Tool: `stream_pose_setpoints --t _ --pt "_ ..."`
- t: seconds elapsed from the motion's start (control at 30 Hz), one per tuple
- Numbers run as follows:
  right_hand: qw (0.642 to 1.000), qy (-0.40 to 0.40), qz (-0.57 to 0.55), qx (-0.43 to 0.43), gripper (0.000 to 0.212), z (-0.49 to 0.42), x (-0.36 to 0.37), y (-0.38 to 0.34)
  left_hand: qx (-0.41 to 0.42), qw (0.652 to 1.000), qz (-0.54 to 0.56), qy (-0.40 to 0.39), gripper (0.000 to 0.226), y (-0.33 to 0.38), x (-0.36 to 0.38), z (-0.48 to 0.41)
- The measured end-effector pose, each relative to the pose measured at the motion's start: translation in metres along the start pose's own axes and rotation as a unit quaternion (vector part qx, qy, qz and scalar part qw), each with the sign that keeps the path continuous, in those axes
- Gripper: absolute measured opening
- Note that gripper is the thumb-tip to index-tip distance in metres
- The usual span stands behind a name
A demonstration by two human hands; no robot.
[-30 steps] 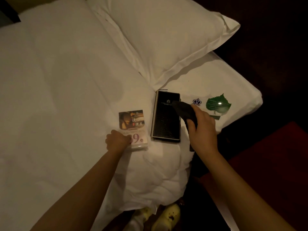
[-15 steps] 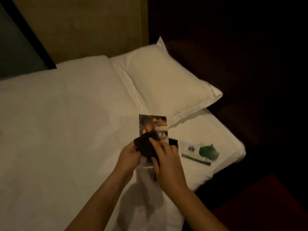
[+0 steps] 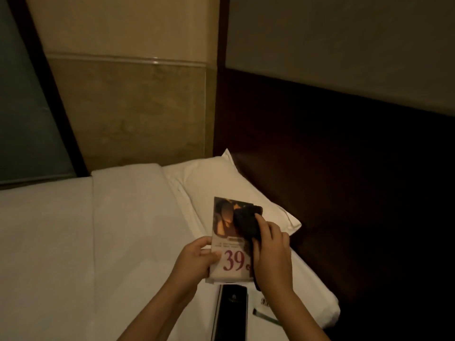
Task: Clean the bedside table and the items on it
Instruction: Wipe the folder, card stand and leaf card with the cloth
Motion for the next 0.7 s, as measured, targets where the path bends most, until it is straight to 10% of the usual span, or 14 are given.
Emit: stream_pose_setpoints --t 0.27,0.7 --pt "0.992 0.009 0.031 -0.122 0.066 0.026 -0.018 -0.037 0.006 0.999 -0.04 -0.031 0.029 0.022 0.023 0.022" --pt "0.968 0.099 -0.138 0.184 0.037 0.01 -0.06 0.038 -0.092 0.994 0.053 0.009 0.023 0.013 0.041 0.019"
Point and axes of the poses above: each hand's wrist, its own z-axis away from the middle knuckle, its own x-axis out of the palm, y = z × x, the point moved 4 cm from there along -z, towards the middle knuckle, and after that the axes turned 6 degrees about y, right-handed, at the moved point
